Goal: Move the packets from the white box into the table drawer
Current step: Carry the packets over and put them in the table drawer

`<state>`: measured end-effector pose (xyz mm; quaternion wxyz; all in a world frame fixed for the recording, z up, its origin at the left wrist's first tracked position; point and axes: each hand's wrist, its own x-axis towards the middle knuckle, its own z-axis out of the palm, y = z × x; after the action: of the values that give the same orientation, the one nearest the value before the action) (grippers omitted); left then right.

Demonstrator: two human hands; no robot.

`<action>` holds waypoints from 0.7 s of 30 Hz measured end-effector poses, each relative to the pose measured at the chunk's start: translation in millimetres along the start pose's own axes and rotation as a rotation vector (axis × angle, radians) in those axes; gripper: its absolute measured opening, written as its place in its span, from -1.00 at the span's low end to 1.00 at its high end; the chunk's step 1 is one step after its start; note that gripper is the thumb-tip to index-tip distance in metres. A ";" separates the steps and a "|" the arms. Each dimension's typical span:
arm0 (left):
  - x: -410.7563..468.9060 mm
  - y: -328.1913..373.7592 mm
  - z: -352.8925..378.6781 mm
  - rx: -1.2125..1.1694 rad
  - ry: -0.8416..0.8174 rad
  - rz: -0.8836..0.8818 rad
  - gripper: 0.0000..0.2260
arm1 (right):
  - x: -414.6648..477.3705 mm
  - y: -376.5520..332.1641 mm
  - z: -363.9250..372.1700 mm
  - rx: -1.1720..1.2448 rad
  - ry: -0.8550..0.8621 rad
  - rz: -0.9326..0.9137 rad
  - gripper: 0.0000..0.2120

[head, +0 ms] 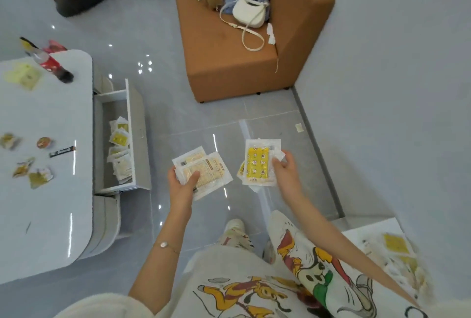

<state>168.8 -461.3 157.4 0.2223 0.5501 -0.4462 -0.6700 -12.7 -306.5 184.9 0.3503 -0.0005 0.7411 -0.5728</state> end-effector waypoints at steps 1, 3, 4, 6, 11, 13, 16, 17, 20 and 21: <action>6.0 6.0 -9.8 -0.011 0.028 0.007 -0.60 | 5.9 -7.3 15.4 -0.008 -0.027 -0.007 -0.79; 16.2 15.5 -26.8 -0.034 0.088 0.024 -0.56 | 18.7 -21.3 43.6 -0.039 -0.079 -0.021 -0.77; 21.0 18.8 -35.4 -0.046 0.118 0.032 -0.54 | 25.2 -27.7 57.3 -0.058 -0.108 -0.026 -0.76; 29.7 25.3 -48.5 -0.083 0.173 0.042 -0.52 | 39.8 -40.1 83.0 -0.092 -0.164 -0.043 -0.74; 60.4 36.8 -70.0 -0.164 0.330 0.045 -0.50 | 84.2 -66.4 142.1 -0.133 -0.300 -0.033 -0.73; 75.1 44.6 -72.8 -0.185 0.392 0.049 -0.51 | 104.3 -77.4 162.7 -0.163 -0.342 -0.036 -0.74; 98.2 56.8 -70.8 -0.230 0.468 0.051 -0.51 | 135.1 -93.5 190.8 -0.204 -0.408 -0.032 -0.72; 107.7 62.4 -68.4 -0.259 0.511 0.051 -0.51 | 147.3 -101.9 203.5 -0.227 -0.450 -0.032 -0.72; 130.1 81.6 -59.1 -0.341 0.611 0.053 -0.52 | 179.3 -125.7 241.9 -0.293 -0.578 -0.032 -0.72; 135.6 86.5 -56.8 -0.364 0.640 0.055 -0.53 | 186.4 -133.4 254.5 -0.316 -0.616 -0.041 -0.72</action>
<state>165.2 -631.9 157.4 0.4627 0.6711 -0.2421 -0.5262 -74.6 -643.3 176.5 0.5413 -0.2425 0.6801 -0.4308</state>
